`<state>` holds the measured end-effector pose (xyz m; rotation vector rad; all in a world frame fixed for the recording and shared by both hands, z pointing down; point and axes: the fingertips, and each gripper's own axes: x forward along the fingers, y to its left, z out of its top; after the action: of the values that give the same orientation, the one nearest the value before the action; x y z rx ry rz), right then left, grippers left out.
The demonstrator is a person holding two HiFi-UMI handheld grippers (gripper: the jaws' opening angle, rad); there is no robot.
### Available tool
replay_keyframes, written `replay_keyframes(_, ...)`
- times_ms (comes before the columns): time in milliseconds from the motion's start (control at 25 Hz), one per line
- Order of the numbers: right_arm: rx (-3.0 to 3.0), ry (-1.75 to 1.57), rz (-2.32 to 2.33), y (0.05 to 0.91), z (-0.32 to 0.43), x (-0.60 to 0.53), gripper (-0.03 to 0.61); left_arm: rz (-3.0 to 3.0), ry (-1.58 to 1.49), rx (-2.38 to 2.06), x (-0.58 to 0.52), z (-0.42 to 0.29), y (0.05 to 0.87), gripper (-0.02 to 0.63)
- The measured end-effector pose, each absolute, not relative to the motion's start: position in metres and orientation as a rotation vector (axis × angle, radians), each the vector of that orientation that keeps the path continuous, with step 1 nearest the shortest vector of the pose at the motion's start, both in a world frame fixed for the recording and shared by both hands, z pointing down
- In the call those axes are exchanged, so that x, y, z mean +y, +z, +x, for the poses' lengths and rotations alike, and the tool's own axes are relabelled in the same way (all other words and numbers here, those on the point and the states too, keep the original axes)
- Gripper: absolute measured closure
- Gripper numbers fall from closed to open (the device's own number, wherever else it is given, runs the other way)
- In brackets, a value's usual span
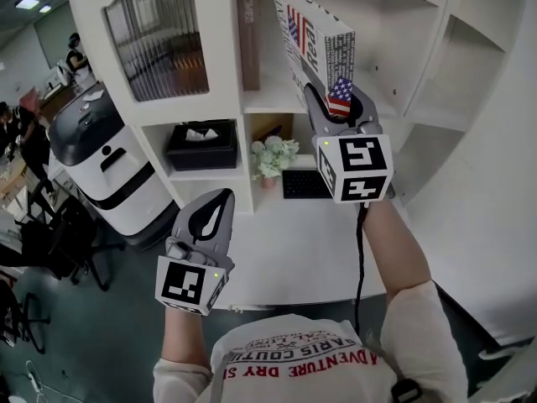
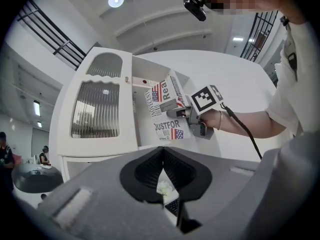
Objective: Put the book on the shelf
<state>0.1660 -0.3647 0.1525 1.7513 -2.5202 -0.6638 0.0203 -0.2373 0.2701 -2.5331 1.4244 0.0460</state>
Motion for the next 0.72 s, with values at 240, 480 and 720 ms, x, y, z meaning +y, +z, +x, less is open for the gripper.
replay_keyframes(240,-2.428,-0.635,1.743,0.153,0.149,-0.416,0.422,-2.513,0.052,1.447,-0.246,0.003,0.267,0.610)
replay_keyframes(480,-2.398,-0.603,1.778,0.151,0.137,-0.452,0.420,-2.529,0.038,1.461,-0.262,-0.007,0.271,0.609)
replay_keyframes(720,-2.371,-0.509,1.876,0.150,0.143,-0.476,0.420,-2.537,0.026,1.472,-0.276,-0.015,0.280,0.609)
